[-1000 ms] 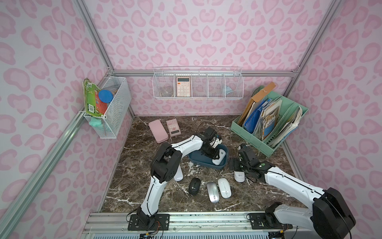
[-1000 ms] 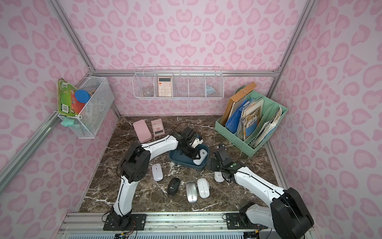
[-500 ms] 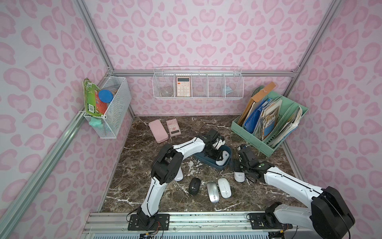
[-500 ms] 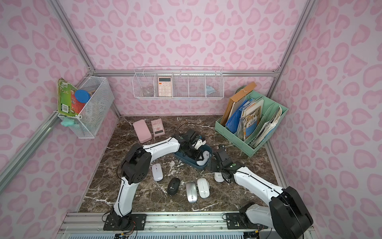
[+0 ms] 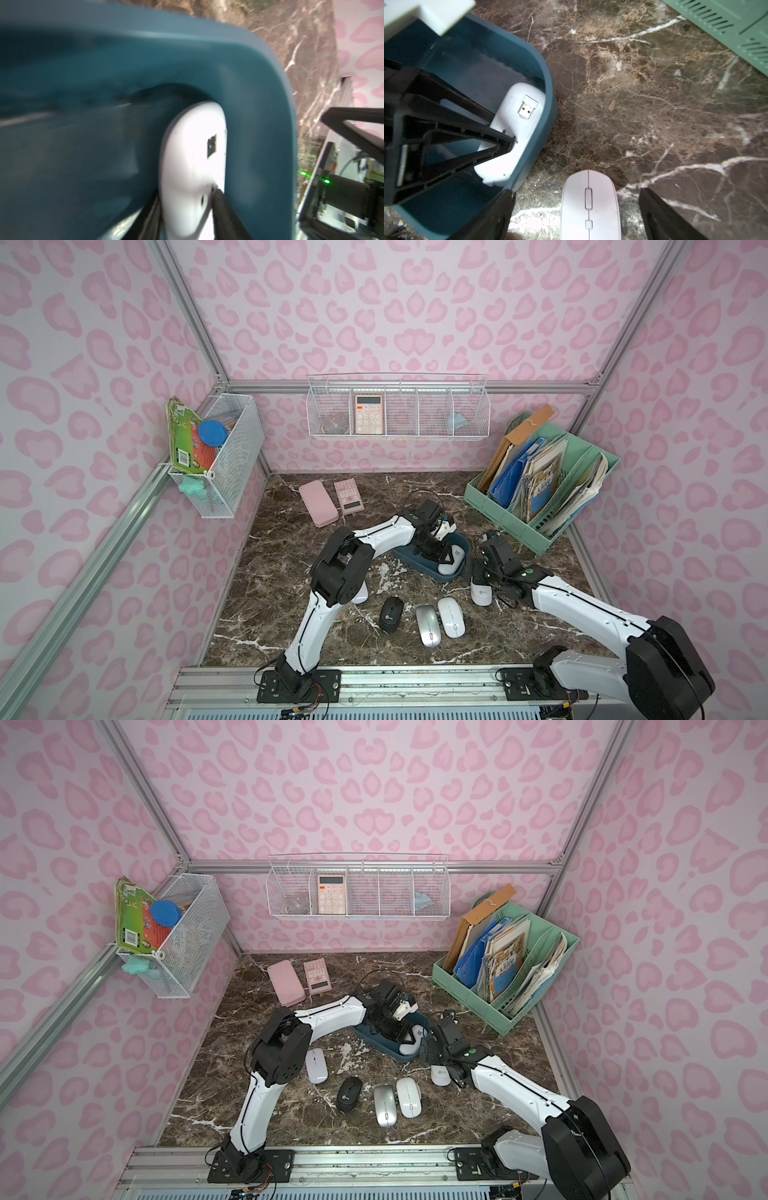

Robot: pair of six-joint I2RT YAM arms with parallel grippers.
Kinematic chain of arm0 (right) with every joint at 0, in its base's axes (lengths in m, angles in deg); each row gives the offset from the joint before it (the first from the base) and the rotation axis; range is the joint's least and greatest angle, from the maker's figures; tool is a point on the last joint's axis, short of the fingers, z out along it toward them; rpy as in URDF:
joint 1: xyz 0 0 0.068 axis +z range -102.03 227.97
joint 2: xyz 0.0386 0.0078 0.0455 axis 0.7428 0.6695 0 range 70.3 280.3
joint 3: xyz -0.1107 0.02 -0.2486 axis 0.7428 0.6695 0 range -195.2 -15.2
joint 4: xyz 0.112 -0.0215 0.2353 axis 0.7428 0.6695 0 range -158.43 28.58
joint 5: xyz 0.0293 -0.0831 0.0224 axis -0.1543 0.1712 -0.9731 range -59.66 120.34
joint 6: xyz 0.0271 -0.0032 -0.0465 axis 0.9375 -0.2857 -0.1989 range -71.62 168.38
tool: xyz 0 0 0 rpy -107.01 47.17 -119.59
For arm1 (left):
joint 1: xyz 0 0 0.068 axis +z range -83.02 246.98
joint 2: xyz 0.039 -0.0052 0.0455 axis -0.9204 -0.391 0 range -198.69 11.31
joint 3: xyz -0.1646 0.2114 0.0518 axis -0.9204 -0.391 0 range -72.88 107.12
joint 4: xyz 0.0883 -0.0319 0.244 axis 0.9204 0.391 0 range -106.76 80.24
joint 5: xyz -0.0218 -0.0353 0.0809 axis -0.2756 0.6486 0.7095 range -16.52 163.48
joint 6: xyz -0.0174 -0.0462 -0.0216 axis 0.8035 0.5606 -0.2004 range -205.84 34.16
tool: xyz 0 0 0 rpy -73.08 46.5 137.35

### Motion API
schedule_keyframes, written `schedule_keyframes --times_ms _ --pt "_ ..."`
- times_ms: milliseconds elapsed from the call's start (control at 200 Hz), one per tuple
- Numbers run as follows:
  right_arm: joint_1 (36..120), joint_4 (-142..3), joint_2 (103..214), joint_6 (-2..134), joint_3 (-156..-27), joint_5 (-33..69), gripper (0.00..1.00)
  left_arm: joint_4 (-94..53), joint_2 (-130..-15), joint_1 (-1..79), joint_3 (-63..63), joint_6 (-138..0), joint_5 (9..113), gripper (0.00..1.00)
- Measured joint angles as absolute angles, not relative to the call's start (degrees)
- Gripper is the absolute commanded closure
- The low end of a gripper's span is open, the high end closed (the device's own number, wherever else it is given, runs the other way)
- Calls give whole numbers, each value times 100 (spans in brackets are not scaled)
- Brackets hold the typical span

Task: Take out the mouse from the storage box
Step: Pick up the mouse from the storage box.

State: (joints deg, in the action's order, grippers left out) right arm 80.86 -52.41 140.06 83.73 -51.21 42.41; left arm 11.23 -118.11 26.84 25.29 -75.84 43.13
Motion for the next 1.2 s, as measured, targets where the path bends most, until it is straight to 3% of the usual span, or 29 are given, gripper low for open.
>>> schedule_keyframes --times_ms 290,670,1200 --pt "8060 -5241 13975 8373 -5117 4283 3 917 -11479 2667 2273 -7479 4508 78" --pt "8040 -5241 13943 8373 -5112 4307 3 841 -11070 2599 1954 -7405 5275 84" --pt "8011 -5239 13934 8327 -5114 4318 3 801 -9894 2455 1152 -7617 6921 85"
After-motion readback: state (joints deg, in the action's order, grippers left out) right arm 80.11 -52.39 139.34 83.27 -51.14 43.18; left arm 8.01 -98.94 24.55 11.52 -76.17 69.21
